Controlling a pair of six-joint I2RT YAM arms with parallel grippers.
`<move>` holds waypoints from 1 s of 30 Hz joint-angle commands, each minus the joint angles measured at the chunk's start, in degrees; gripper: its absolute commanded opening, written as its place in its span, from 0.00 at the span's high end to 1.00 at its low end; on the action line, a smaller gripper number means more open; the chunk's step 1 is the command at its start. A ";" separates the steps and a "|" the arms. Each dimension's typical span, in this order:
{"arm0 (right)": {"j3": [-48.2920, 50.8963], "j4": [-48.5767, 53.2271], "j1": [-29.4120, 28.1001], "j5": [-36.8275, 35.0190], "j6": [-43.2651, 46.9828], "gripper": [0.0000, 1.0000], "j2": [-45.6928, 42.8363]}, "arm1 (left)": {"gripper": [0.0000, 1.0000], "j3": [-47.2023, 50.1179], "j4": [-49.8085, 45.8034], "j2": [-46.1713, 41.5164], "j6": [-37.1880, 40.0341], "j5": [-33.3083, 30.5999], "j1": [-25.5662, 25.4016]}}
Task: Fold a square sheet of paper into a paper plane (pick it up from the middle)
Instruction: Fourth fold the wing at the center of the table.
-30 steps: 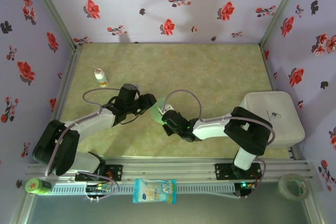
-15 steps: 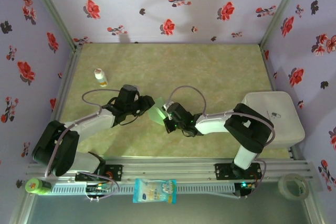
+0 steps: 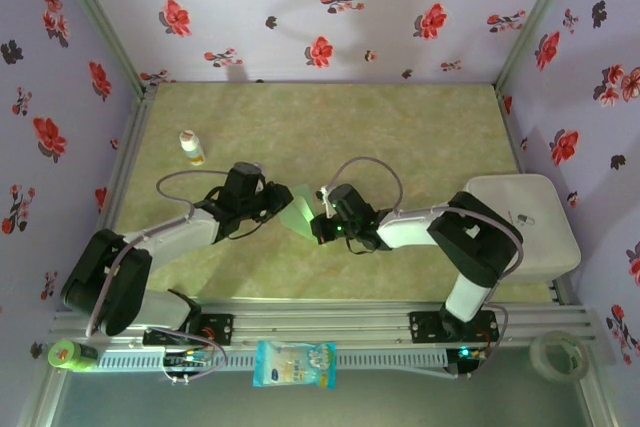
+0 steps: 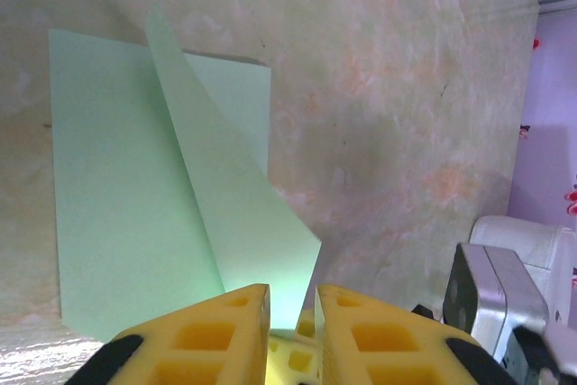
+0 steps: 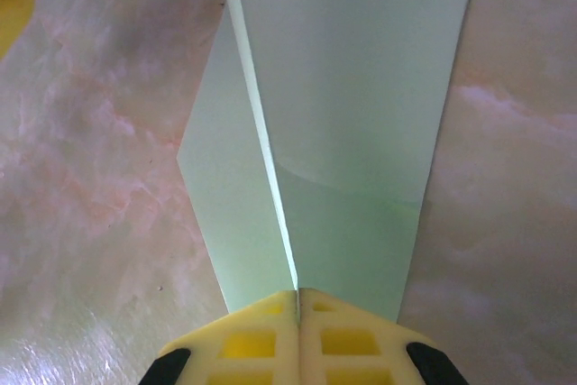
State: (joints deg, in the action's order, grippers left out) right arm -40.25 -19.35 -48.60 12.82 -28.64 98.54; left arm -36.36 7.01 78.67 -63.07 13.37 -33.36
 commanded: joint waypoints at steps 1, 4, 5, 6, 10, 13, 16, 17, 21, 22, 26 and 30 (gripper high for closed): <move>0.61 -1.72 1.27 4.12 -3.21 0.98 1.94 | 0.81 1.09 2.28 1.26 -0.04 0.93 0.40; 0.52 -2.03 1.82 5.01 -4.39 0.98 2.32 | 0.82 0.92 2.75 1.85 0.38 1.79 0.39; 0.33 -2.25 1.97 5.60 -4.82 0.98 2.58 | 0.83 0.72 2.71 2.17 0.74 2.09 0.43; 0.12 -2.21 2.23 6.34 -5.61 0.98 2.83 | 0.83 0.55 2.72 2.51 1.12 2.38 0.58; -0.10 -3.68 3.32 9.61 -8.68 0.98 4.14 | 0.84 -0.02 3.04 3.91 1.88 3.42 0.92; -0.09 -4.51 3.69 10.54 -10.86 0.98 4.53 | 0.86 0.01 4.23 4.81 1.80 4.42 0.89; 0.14 -5.47 3.95 11.61 -12.49 0.98 4.82 | 0.87 -0.31 4.86 5.74 2.15 5.25 1.02; 0.36 -5.96 4.02 11.94 -13.02 0.98 4.88 | 0.87 -0.37 4.92 6.02 2.33 5.36 0.97; 1.74 -11.56 5.15 15.57 -16.33 0.98 5.93 | 0.88 -0.38 6.64 7.44 2.33 6.21 1.02; 2.02 -12.76 5.39 16.51 -16.84 0.98 6.21 | 0.88 -0.30 7.37 7.85 2.09 6.47 1.02; 3.14 -14.79 5.75 16.47 -18.08 0.98 6.23 | 0.90 0.25 12.16 10.14 0.89 8.31 1.02; 3.77 -13.21 5.84 15.10 -17.59 0.99 5.20 | 0.91 0.18 13.90 12.00 0.58 8.51 1.02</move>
State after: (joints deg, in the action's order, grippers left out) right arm -37.63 -31.92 -43.11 27.68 -45.25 104.27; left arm -35.83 17.47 89.23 -62.48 20.51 -32.71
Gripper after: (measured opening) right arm 0.046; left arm 0.097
